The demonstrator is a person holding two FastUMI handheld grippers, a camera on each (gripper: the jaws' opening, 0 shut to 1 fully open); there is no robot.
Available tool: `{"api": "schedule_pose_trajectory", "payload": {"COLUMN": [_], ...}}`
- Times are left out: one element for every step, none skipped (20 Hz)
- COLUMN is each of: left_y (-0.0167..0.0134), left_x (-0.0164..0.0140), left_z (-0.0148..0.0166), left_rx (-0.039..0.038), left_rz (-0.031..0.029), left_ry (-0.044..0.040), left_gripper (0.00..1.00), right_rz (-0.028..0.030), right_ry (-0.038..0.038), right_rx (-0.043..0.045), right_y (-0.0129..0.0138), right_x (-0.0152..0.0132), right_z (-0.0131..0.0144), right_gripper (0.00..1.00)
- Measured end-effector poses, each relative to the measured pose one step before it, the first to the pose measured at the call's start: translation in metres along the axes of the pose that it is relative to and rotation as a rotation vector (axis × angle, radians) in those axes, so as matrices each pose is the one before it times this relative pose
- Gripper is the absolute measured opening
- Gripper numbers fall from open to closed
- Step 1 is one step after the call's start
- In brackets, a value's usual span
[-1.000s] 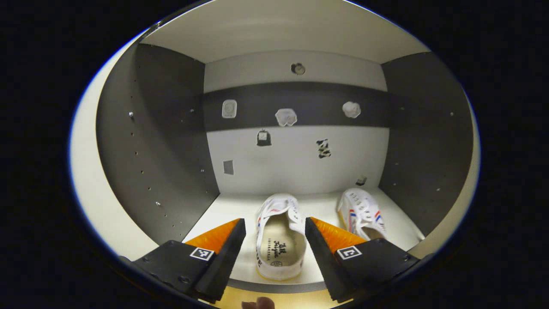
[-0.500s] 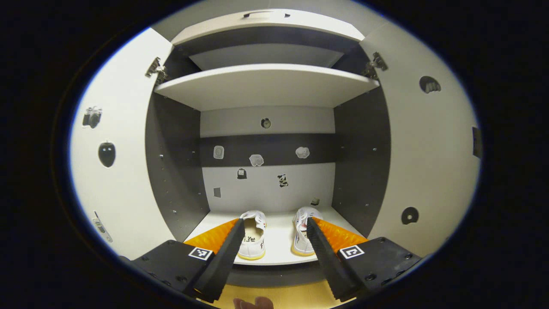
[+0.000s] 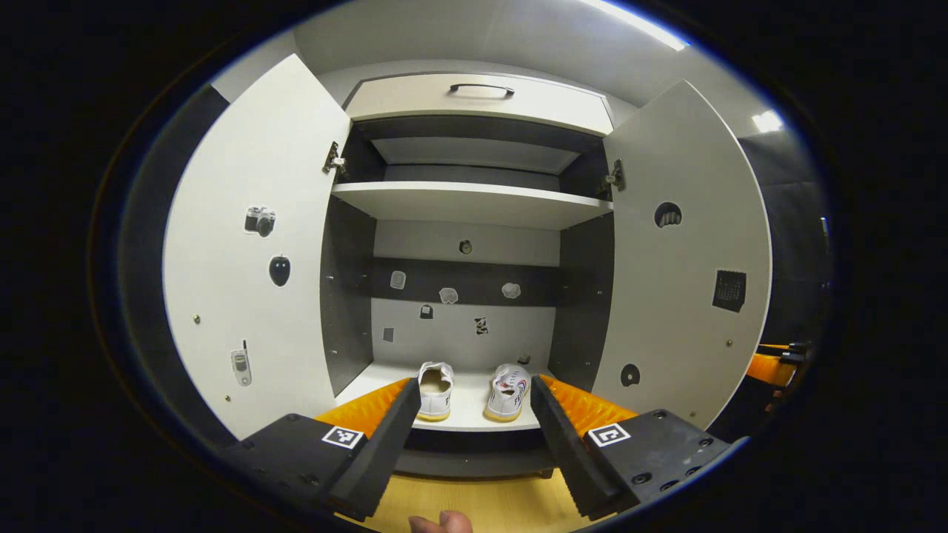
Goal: Grab one shoe with the right hand and put it into the shoe cabinet, grab the other shoe with the left hand and put it into the shoe cabinet; then close the right door with the right hand and the left door with the left hand.
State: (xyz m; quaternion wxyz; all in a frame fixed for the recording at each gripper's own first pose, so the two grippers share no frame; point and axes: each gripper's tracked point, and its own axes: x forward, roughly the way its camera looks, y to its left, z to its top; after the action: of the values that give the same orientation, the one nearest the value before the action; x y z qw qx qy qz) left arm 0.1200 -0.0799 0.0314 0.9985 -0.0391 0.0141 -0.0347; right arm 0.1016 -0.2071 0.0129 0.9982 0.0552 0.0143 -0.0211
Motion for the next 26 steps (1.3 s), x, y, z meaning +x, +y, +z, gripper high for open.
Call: {"api": "schedule_pose_trajectory", "payload": {"left_y": [0.00257,0.00393,0.00228,0.00167,0.00002,0.00106,0.00345,0.00306,0.00201,-0.00141,-0.00288,-0.00176,-0.00024,0.00014,-0.00083,-0.00227,0.00033,0.00201,0.00351,0.00345,0.00367,0.00424,0.00474,0.00527,0.00504,0.00541], "left_x": [-0.0056,-0.00513,-0.00271,-0.00301,-0.00265,-0.00115,0.00133,0.00158,0.0017,0.0019,0.00082,0.0017,0.00112,0.00155,0.00261,0.00122,-0.0003,-0.00124,-0.00221,-0.00295,-0.00304,-0.00416,-0.00399,-0.00519,-0.00478,-0.00682], "left_z": [-0.00224,-0.00315,-0.00622,-0.00431,-0.00459,-0.00132,-0.00129,0.00167,0.00038,0.00252,0.00115,0.00214,0.00155,0.00096,0.00022,0.0004,0.0006,0.00162,-0.00056,-0.00154,-0.00213,-0.00067,-0.00035,0.00081,0.00052,0.00099], "left_rx": [0.00798,0.00912,0.00215,-0.00415,-0.00534,-0.00022,0.00619,0.01263,0.00994,0.00233,-0.00214,0.00003,0.00463,0.00535,0.00578,0.0045,0.00519,0.0049,0.00413,-0.00044,-0.00587,-0.00551,-0.0001,0.00377,0.00381,-0.00112], "left_rz": [0.00126,0.00357,-0.00023,-0.00273,-0.00623,-0.00509,-0.00057,0.00236,0.00216,-0.00896,-0.00976,-0.00976,-0.00489,-0.00114,-0.00536,-0.01065,-0.00716,-0.00155,0.00205,0.00136,-0.00026,0.00099,0.00537,0.00805,0.00445,0.00621], "left_ry": [0.00161,0.00516,0.01155,0.0109,0.01046,0.00429,-0.00078,-0.00392,-0.00665,-0.00524,-0.00731,-0.00574,-0.00878,-0.00314,-0.00361,0.00276,0.00153,-0.00409,0.00176,0.00613,0.00811,0.00533,0.00196,0.00053,-0.00098,-0.00229], "left_gripper": [0.94,0.94,0.94,0.94,0.94,0.94,0.94,0.94,0.94,0.94,0.94,0.96,0.96,0.95,0.95,0.95,0.95,0.95,0.95,0.95,0.96,0.95,0.95,0.95,0.95,0.95], "right_rz": [0.00272,0.00511,0.00963,0.01102,-0.01303,-0.00958,-0.00784,0.00169,0.00763,0.01021,0.00523,-0.00011,-0.00313,-0.0054,-0.00354,0.00211,0.00438,0.01214,0.01534,0.02139,0.02402,0.03349,0.04348,0.02768,0.01217,0.01153], "right_ry": [-0.00179,-0.00172,-0.00056,0.00152,0.00036,-0.00686,-0.00381,0.00062,0.00254,0.00514,0.00348,-0.00119,-0.00404,-0.00086,-0.00498,-0.00316,0.00325,0.00334,0.00306,0.00382,0.00719,0.00795,0.02081,0.02264,-0.00124,-0.01281], "right_rx": [-0.00825,-0.00494,0.00039,0.00616,-0.0024,-0.00255,0.00202,-0.0041,-0.00345,-0.00631,-0.0028,0.00131,0.00249,0.0055,0.00734,0.01019,0.01356,0.01215,0.00468,0.00247,-0.00415,-0.00481,-0.00185,-0.01078,-0.02367,-0.0141], "right_y": [0.00344,0.00305,0.00507,0.00597,0.00161,-0.00169,0.00043,0.00358,0.0039,0.00477,0.00713,0.00788,0.00846,0.00686,0.00911,0.01166,0.01105,0.01334,0.01229,0.01387,0.01541,0.01535,0.01879,0.0153,0.01087,0.00668], "right_x": [0.00154,0.00054,-0.00003,0.00021,-0.00027,-0.00046,-0.00046,0.00004,0.00025,-0.00049,-0.00143,-0.0023,-0.002,-0.00039,-0.00035,0.00073,0.0008,0.00158,0.00255,0.00475,0.00448,0.00537,0.00635,0.00191,0.00087,-0.00376], "right_z": [0.00097,0.00152,0.00018,-0.0003,-0.00126,0.00127,0.00047,-0.00035,-0.00004,-0.00112,0.00019,-0.00027,-0.00124,-0.00139,-0.00163,-0.00103,-0.00331,-0.00313,-0.0023,-0.00234,-0.00436,-0.00494,-0.00892,-0.00736,-0.00285,0.00201], "right_gripper": [0.98,0.98,0.98,0.98,0.98,0.97,0.96,0.96,1.0,0.97,0.97,0.97,0.97,0.97,0.97,0.97,0.97,0.97,0.98,0.97,0.98,0.98,0.97,1.0,0.98,0.98]}}
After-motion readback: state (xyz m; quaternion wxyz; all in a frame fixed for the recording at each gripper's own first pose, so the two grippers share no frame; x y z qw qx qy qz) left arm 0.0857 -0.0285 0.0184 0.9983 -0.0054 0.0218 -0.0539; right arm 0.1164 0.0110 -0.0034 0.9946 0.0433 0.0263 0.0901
